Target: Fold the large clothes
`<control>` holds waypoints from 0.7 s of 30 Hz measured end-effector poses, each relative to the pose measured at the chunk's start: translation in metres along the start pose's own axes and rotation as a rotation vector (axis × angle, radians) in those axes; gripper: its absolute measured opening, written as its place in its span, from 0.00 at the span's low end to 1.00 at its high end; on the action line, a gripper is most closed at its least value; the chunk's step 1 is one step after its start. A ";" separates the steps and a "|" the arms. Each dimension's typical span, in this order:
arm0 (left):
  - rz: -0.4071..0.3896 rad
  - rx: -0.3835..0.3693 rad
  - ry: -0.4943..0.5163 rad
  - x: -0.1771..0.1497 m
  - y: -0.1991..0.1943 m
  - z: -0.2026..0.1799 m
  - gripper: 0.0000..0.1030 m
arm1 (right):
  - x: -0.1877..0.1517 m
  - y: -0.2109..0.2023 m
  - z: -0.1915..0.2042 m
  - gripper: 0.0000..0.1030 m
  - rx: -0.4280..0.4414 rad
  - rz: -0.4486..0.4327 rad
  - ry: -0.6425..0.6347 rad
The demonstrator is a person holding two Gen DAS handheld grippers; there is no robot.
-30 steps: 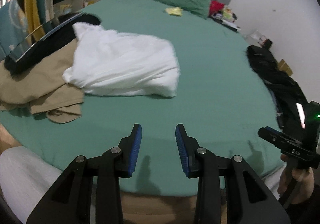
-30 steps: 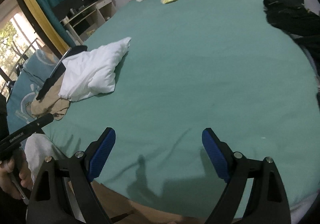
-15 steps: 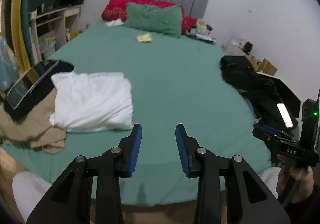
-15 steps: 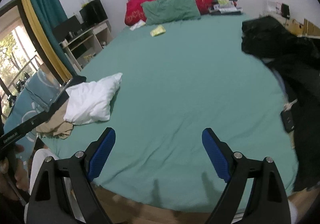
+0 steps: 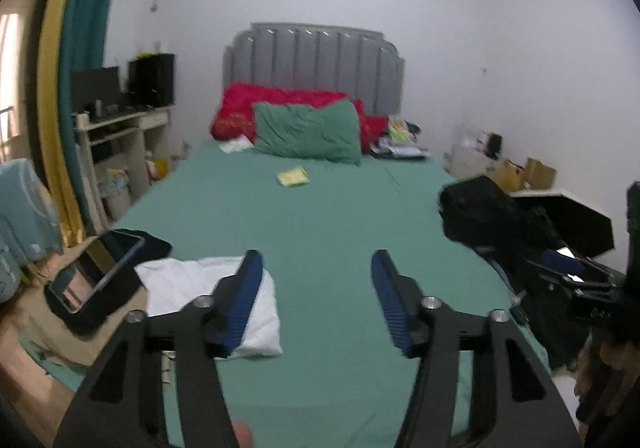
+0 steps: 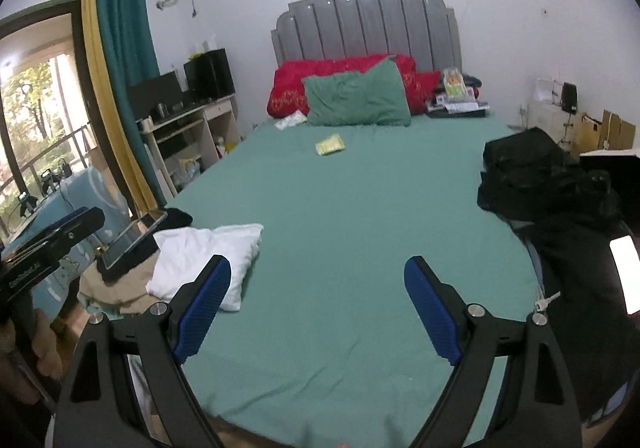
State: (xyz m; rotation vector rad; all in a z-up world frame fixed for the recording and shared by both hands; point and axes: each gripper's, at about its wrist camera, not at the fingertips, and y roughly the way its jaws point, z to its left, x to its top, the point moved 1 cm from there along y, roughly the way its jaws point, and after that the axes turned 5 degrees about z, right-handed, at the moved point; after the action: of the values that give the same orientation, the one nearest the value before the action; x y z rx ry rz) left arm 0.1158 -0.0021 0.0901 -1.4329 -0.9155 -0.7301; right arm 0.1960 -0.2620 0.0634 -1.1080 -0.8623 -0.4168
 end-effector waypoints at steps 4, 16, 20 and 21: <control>-0.044 0.036 -0.027 0.000 0.001 0.014 0.60 | 0.000 0.004 0.013 0.93 -0.015 -0.030 -0.024; 0.018 0.065 0.006 -0.017 0.036 0.043 0.60 | -0.005 0.036 0.042 0.97 -0.022 -0.004 -0.085; 0.040 -0.008 -0.021 -0.023 0.044 0.056 0.60 | -0.008 0.044 0.046 0.97 -0.023 0.004 -0.094; 0.039 -0.014 -0.028 -0.025 0.045 0.058 0.60 | -0.009 0.046 0.046 0.97 -0.023 0.010 -0.096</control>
State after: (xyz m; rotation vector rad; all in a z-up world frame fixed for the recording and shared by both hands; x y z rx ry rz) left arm 0.1374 0.0541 0.0416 -1.4722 -0.9032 -0.6905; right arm 0.2037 -0.2018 0.0365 -1.1601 -0.9379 -0.3686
